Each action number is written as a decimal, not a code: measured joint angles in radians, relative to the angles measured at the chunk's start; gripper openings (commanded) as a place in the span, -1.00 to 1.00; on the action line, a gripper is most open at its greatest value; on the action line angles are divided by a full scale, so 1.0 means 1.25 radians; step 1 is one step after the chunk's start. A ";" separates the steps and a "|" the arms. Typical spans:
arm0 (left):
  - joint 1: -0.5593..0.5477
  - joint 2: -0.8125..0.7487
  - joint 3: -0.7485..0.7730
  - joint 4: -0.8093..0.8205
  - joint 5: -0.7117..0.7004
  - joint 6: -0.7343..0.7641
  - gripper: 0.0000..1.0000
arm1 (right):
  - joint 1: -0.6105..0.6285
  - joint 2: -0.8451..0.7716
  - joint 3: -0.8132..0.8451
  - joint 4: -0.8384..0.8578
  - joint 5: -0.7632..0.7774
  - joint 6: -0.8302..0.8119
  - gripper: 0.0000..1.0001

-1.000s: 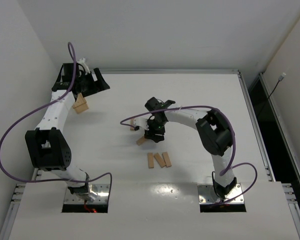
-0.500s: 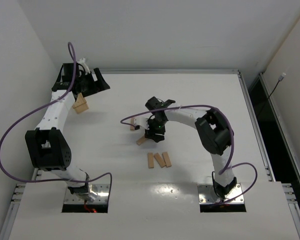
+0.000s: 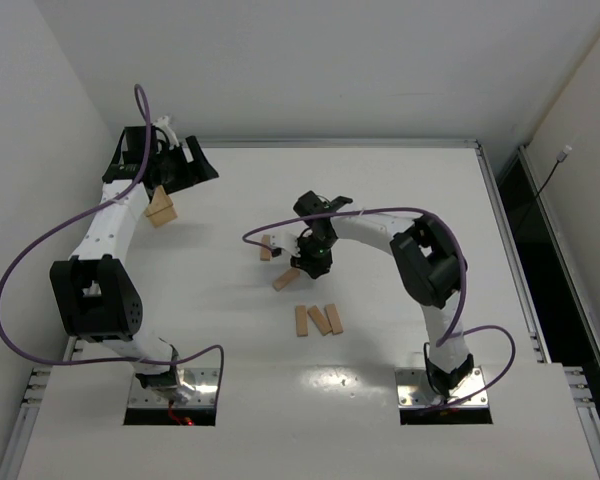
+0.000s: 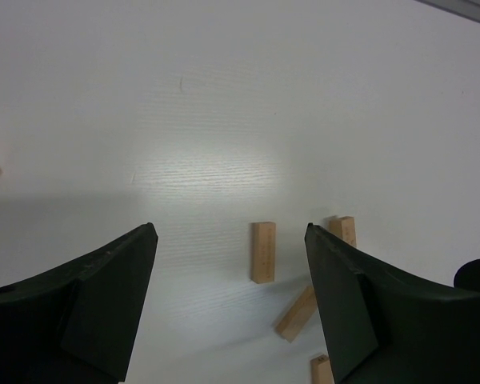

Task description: Build the wood block tower

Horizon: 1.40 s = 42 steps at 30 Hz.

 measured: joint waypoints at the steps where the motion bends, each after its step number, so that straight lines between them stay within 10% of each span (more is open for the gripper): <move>1: 0.000 0.000 0.000 0.000 0.000 0.000 0.43 | -0.001 0.000 0.000 -0.004 -0.005 0.000 -0.72; 11: 0.000 0.000 -0.015 0.016 0.012 -0.001 0.25 | -0.001 -0.112 -0.084 -0.036 -0.067 -0.002 -1.00; 23: -0.120 0.020 -0.044 0.018 -0.032 0.008 -0.99 | -0.057 -0.183 -0.153 0.136 0.164 0.344 -1.00; 30: -0.278 0.139 -0.048 0.004 -0.088 0.022 -1.00 | -0.122 -0.059 -0.002 0.183 0.320 0.657 -1.00; 42: -0.392 0.296 -0.038 -0.001 -0.103 0.023 -0.87 | -0.154 -0.027 -0.019 0.191 0.352 0.831 -1.00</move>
